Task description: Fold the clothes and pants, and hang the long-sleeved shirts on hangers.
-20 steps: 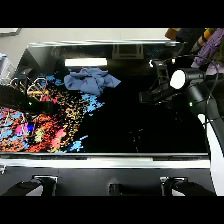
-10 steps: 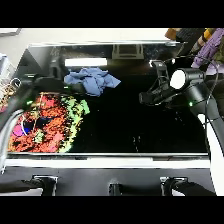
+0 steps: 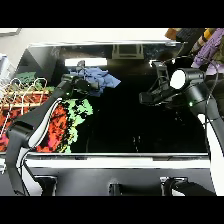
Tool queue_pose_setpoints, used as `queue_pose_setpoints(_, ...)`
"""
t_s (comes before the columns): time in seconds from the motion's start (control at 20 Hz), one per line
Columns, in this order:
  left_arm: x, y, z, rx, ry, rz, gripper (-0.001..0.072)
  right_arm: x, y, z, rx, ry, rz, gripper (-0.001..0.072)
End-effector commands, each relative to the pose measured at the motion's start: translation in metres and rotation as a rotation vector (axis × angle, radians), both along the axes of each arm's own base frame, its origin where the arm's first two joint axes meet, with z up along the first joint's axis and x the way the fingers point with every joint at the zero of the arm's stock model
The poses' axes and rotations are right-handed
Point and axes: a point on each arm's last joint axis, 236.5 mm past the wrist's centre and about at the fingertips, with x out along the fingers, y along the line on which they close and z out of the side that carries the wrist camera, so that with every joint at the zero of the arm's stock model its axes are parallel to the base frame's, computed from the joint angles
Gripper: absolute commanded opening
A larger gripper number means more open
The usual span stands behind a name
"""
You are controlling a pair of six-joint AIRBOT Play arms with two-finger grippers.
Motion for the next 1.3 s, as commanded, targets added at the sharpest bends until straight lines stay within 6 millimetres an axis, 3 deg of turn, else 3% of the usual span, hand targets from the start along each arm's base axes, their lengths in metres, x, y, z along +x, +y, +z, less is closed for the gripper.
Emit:
queue_pose_setpoints(0.0,0.015,0.014,-0.017,0.054,-0.006,0.052,0.0720,0.000,0.001,0.001,0.019,0.012,-0.054,0.0034)
queue_pose_setpoints(0.05,0.015,0.014,-0.017,0.054,-0.006,0.051,0.0671,0.001,0.001,0.001,0.024,0.011,-0.066,0.0033)
queue_pose_setpoints(0.1,0.011,0.015,-0.016,0.059,0.015,0.051,0.0413,0.001,0.001,0.001,0.026,0.011,-0.072,0.0034)
queue_pose_setpoints(0.15,0.004,0.016,-0.012,0.067,0.053,0.050,0.0006,0.001,0.001,0.001,0.026,0.011,-0.071,0.0034)
queue_pose_setpoints(0.3,-0.021,0.007,0.020,0.078,0.153,-0.048,0.0016,-0.004,0.002,0.000,0.026,0.035,-0.067,0.0035)
queue_pose_setpoints(0.4,-0.051,-0.007,0.049,0.028,0.218,-0.107,0.0016,-0.014,-0.001,-0.004,0.011,0.078,-0.060,0.0036)
queue_pose_setpoints(0.5,-0.089,-0.032,0.079,-0.013,0.276,-0.207,0.0016,-0.030,-0.005,-0.007,-0.011,0.143,-0.049,0.0035)
queue_pose_setpoints(0.6,-0.137,-0.057,0.095,-0.004,0.368,-0.307,0.0015,-0.050,-0.015,-0.009,-0.060,0.209,-0.012,0.0035)
queue_pose_setpoints(0.7,-0.187,-0.082,0.092,0.040,0.478,-0.418,0.0015,-0.074,-0.035,-0.008,-0.155,0.284,0.058,0.0035)
queue_pose_setpoints(0.85,-0.254,-0.127,0.061,0.089,0.613,-0.541,0.0016,-0.104,-0.060,-0.005,-0.260,0.395,0.105,0.0040)
queue_pose_setpoints(1.0,-0.311,-0.166,0.022,0.151,0.689,-0.638,0.0016,-0.110,-0.061,0.007,-0.249,0.370,0.086,0.0056)
queue_pose_setpoints(1.1,-0.335,-0.178,0.004,0.178,0.715,-0.663,0.0016,-0.118,-0.063,0.016,-0.247,0.360,0.085,0.0055)
queue_pose_setpoints(1.25,-0.338,-0.183,0.005,0.178,0.701,-0.677,0.0023,-0.121,-0.063,0.026,-0.235,0.324,0.084,0.0055)
